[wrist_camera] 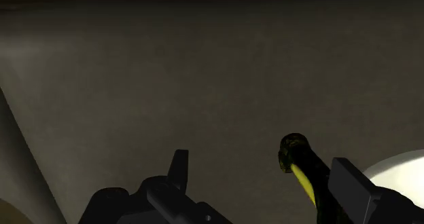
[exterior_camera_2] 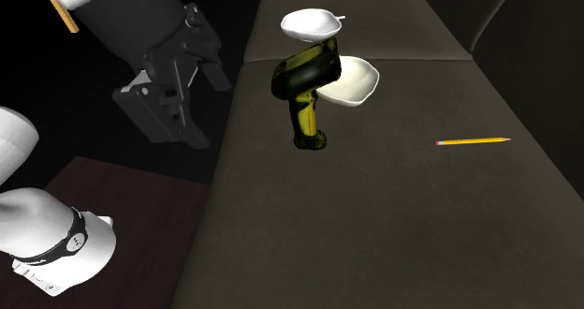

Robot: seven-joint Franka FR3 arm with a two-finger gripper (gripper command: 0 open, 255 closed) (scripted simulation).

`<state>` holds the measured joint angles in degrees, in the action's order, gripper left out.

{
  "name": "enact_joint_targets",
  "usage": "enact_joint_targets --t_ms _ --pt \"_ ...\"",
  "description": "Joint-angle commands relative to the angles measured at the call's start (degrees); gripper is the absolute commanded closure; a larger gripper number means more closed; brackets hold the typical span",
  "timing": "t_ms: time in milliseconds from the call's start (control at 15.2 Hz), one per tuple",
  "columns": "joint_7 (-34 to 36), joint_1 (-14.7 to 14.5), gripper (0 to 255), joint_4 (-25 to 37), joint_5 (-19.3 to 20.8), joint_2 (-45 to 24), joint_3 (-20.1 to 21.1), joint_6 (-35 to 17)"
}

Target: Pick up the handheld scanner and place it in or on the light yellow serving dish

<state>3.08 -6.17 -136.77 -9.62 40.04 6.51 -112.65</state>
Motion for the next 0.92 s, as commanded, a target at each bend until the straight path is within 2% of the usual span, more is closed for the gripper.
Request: enact_joint_targets --t_ms 0,396,858 --pt "0.6 -1.2 0 -0.6 -0.8 -0.8 2.1 -4.8" --pt "1.8 -3.7 0 -0.4 -1.5 -4.6 8.2 -17.8" --pt "2.0 -3.5 0 -2.1 -1.5 -7.9 9.3 -23.1"
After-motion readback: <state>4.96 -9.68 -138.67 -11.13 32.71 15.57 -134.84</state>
